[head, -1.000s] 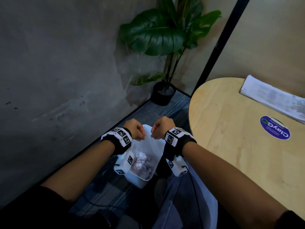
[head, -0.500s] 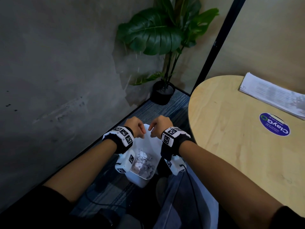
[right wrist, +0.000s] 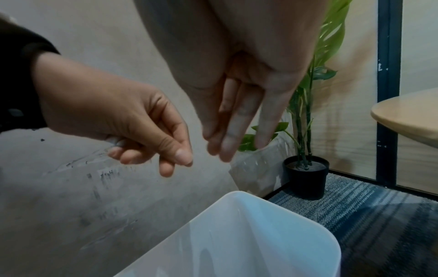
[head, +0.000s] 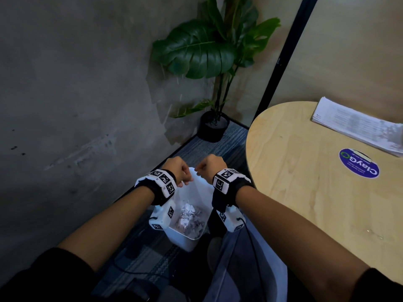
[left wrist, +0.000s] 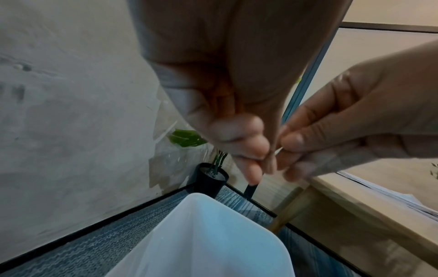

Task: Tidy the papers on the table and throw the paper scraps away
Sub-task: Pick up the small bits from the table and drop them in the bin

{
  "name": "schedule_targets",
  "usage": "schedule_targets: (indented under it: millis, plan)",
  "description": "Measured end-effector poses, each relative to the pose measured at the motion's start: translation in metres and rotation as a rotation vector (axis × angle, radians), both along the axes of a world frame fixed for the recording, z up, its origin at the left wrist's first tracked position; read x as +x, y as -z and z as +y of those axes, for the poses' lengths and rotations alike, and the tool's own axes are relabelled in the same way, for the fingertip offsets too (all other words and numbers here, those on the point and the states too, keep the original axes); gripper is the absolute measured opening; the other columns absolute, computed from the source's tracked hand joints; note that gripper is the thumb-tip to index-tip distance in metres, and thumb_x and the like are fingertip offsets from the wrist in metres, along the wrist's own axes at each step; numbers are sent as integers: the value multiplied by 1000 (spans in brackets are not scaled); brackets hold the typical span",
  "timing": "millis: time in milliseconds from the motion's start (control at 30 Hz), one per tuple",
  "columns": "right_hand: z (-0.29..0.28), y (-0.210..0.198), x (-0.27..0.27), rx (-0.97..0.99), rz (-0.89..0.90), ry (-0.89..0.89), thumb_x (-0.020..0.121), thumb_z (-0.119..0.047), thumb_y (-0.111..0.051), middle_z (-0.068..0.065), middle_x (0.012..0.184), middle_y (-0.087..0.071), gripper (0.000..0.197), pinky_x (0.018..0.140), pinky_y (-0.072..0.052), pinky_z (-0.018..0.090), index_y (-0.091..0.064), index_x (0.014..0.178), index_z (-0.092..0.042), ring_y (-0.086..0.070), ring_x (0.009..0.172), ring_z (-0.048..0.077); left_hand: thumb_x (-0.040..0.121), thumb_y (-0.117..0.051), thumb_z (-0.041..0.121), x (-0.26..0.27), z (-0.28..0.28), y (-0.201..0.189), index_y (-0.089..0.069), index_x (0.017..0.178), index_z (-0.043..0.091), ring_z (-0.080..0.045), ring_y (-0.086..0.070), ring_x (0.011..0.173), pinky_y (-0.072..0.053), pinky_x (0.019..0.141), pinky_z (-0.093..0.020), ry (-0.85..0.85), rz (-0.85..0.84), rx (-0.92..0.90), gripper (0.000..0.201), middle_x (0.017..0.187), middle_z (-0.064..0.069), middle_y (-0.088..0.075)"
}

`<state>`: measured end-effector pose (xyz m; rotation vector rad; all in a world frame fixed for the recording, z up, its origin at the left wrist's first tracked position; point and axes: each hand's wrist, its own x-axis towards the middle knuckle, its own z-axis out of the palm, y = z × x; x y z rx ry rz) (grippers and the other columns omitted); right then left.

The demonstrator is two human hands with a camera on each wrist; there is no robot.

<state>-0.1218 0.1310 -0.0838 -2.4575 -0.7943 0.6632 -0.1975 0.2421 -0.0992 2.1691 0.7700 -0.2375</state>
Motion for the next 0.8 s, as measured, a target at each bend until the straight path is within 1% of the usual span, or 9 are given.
schedule_targets:
  millis: [67, 167, 267, 367, 500, 567, 633, 733, 800]
  plan:
    - [-2, -2, 0, -16, 5, -23, 85, 4, -58, 12, 111, -70, 27, 95, -51, 32, -72, 105, -8, -65, 106, 23, 84, -67, 10, 2, -1, -2, -70, 73, 7, -14, -58, 48, -54, 57, -25, -13, 2, -9, 11, 65, -6, -69]
    - [-3, -6, 2, -16, 48, 3, 79, -1, -69, 13, 97, -74, 17, 86, -57, 34, -75, 94, -9, -70, 93, 25, 84, -61, -2, 3, -2, -5, -72, 88, 1, -17, -63, 55, -56, 61, -26, -19, 28, 24, 11, 73, -9, -69]
    - [-6, -12, 1, -17, 43, 4, 79, -22, -74, 11, 82, -75, 11, 77, -59, 37, -73, 80, -12, -72, 78, 23, 80, -70, 7, 3, -8, -13, -68, 73, 3, -11, -57, 37, -54, 52, -25, -17, 48, 39, 9, 55, -4, -66]
    - [-15, -16, 0, 27, 31, -18, 86, -12, -63, 12, 89, -75, 11, 81, -58, 38, -72, 90, -10, -72, 84, 24, 87, -64, 24, 5, -13, -21, -62, 60, 8, -1, -44, 22, -41, 43, -19, -1, 32, 134, 31, 32, 3, -54]
    - [-31, -27, 6, 93, 15, 29, 80, 4, -65, 15, 101, -73, 23, 84, -57, 38, -73, 97, -8, -70, 93, 28, 90, -53, 5, 14, -25, -34, -69, 92, 3, -11, -51, 39, -49, 47, -20, 58, -41, 164, 16, 65, -8, -64]
    - [-42, -32, 10, 141, 41, 71, 80, -8, -70, 19, 86, -74, 6, 73, -60, 38, -72, 82, -3, -72, 76, 30, 86, -57, -1, 19, -34, -39, -71, 96, 1, -12, -52, 42, -53, 50, -25, 81, -73, 159, 17, 78, -13, -65]
    - [-56, -35, 16, 180, 2, 96, 84, -23, -67, 16, 79, -74, 18, 71, -59, 36, -71, 77, -7, -72, 71, 28, 84, -63, 4, 25, -45, -46, -72, 85, 0, -12, -51, 36, -49, 42, -24, 106, -81, 170, 10, 68, -12, -67]
    - [-90, -47, 22, 212, -41, 74, 87, -11, -59, 13, 101, -73, 20, 88, -54, 34, -71, 104, -13, -69, 94, 27, 88, -62, 27, 41, -67, -56, -70, 73, -3, -7, -46, 30, -44, 42, -19, 160, -121, 254, 35, 45, -4, -57]
    - [-121, -52, 27, 220, -61, 77, 85, 0, -53, 10, 114, -69, 38, 90, -48, 28, -65, 118, -15, -64, 106, 24, 92, -56, 24, 53, -89, -63, -69, 86, -1, -8, -52, 38, -41, 43, -18, 212, -190, 292, 28, 46, -3, -55]
